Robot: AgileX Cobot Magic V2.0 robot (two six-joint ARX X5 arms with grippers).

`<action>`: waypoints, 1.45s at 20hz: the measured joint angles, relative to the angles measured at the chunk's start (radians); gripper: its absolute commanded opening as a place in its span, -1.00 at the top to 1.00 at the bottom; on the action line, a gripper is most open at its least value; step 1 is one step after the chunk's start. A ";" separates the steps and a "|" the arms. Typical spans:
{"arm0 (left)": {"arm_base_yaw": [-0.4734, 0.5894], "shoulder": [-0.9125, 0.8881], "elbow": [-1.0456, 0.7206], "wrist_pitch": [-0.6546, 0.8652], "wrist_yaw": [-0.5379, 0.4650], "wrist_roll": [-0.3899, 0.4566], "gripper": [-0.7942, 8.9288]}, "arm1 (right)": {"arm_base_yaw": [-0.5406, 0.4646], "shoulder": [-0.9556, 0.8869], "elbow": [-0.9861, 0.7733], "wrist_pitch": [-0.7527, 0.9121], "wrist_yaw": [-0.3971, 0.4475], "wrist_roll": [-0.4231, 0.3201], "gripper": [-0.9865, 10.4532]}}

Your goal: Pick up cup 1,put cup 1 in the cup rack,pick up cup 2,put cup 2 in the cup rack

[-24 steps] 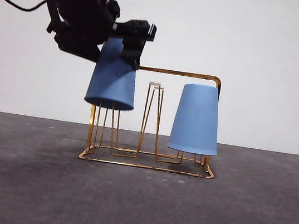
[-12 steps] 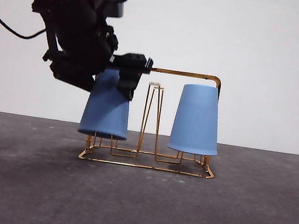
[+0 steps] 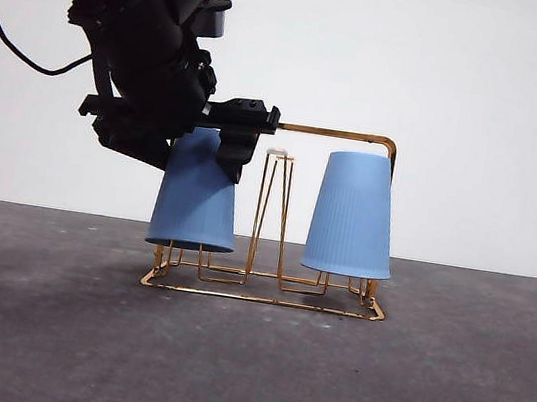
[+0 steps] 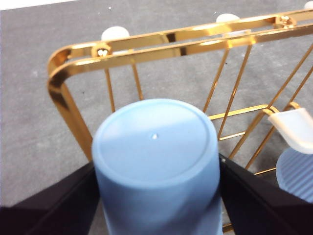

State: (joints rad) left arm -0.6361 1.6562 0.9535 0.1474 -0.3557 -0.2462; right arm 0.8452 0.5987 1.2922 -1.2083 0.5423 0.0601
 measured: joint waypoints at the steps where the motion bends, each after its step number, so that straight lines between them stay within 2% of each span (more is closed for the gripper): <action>1: 0.000 -0.002 0.003 -0.014 0.000 -0.003 0.82 | 0.000 0.000 0.000 0.000 0.000 0.000 0.45; 2: 0.000 -0.004 0.006 -0.027 0.000 -0.007 0.69 | 0.000 0.000 0.000 0.000 0.000 0.000 0.45; 4: 0.000 -0.009 0.008 -0.055 -0.001 -0.018 0.15 | 0.000 0.000 0.000 0.000 0.000 -0.004 0.45; 5: 0.000 -0.011 0.009 -0.066 -0.003 -0.021 -0.06 | 0.000 0.000 0.000 0.000 0.000 -0.004 0.45; 10: 0.000 -0.020 0.010 -0.121 0.003 -0.038 -0.11 | 0.000 0.000 0.000 0.000 0.000 -0.005 0.45; 11: 0.000 -0.013 -0.011 -0.174 0.009 -0.046 -0.24 | 0.000 0.000 0.000 0.000 0.000 -0.005 0.45; 13: 0.000 0.014 -0.043 -0.240 0.019 -0.054 -0.33 | 0.000 0.000 0.000 0.000 0.000 -0.007 0.45; 19: 0.000 -0.048 -0.043 -0.296 0.024 -0.061 -0.33 | 0.000 0.000 0.000 0.000 0.000 -0.007 0.45; 26: -0.033 -0.245 -0.043 -0.610 0.107 -0.062 -0.33 | 0.000 0.000 0.000 -0.001 -0.006 -0.007 0.45; 29: -0.074 -0.378 -0.043 -0.758 0.164 -0.062 -0.32 | 0.000 0.000 0.000 -0.003 -0.074 -0.007 0.45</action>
State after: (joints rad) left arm -0.7101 1.2781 0.9108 -0.6106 -0.1921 -0.3080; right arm 0.8452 0.5987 1.2922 -1.2114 0.4686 0.0528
